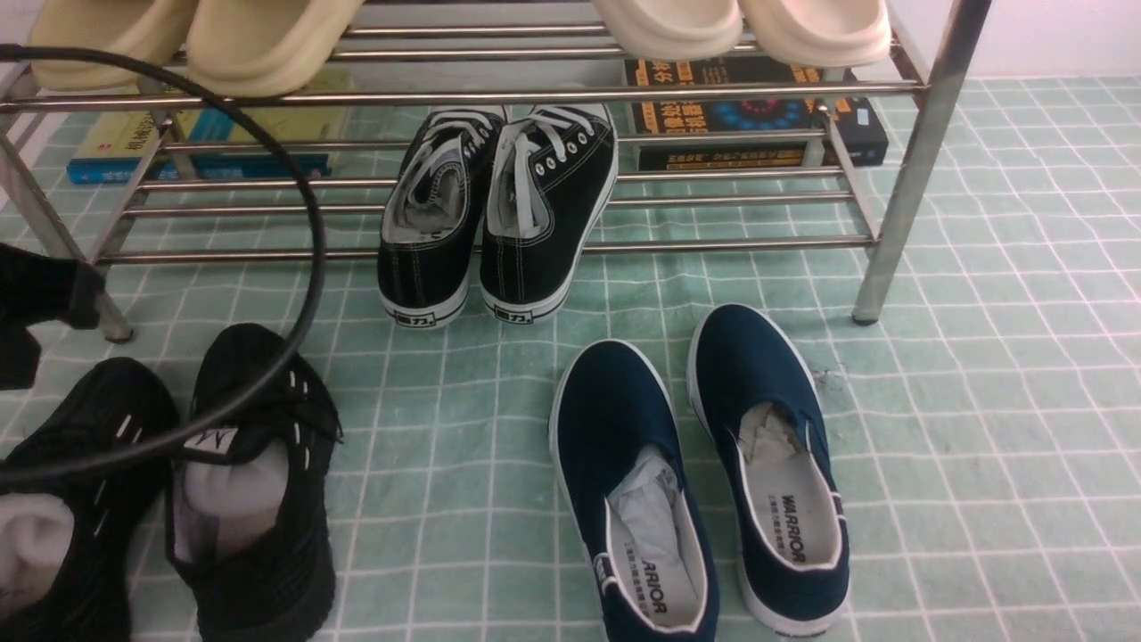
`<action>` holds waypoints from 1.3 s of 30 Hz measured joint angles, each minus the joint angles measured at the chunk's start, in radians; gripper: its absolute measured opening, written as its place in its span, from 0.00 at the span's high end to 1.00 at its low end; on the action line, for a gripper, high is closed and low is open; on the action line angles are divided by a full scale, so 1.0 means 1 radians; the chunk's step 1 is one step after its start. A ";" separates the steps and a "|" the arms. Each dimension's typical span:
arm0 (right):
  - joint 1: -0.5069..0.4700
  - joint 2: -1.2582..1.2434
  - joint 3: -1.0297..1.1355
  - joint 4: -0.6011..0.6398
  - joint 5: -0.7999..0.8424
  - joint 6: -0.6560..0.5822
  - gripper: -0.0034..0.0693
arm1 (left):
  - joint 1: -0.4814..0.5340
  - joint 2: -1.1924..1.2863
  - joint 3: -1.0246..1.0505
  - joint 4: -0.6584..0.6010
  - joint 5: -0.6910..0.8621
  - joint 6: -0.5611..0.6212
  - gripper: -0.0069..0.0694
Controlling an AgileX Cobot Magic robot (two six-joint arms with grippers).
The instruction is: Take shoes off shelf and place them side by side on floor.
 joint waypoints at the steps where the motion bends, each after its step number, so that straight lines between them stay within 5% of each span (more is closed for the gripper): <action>1: 0.000 0.000 0.000 0.000 0.000 0.000 0.62 | 0.000 -0.063 0.029 -0.005 -0.003 0.021 0.91; 8: 0.000 0.000 0.000 0.000 0.000 0.000 0.62 | 0.000 -0.389 0.339 -0.108 -0.206 0.140 0.91; 21: 0.000 0.000 0.000 0.000 0.000 0.000 0.62 | 0.000 -0.808 0.832 -0.212 -0.835 0.156 0.90; 39: 0.000 0.000 0.000 0.000 0.000 0.000 0.62 | 0.000 -0.813 0.880 -0.213 -0.852 0.156 0.88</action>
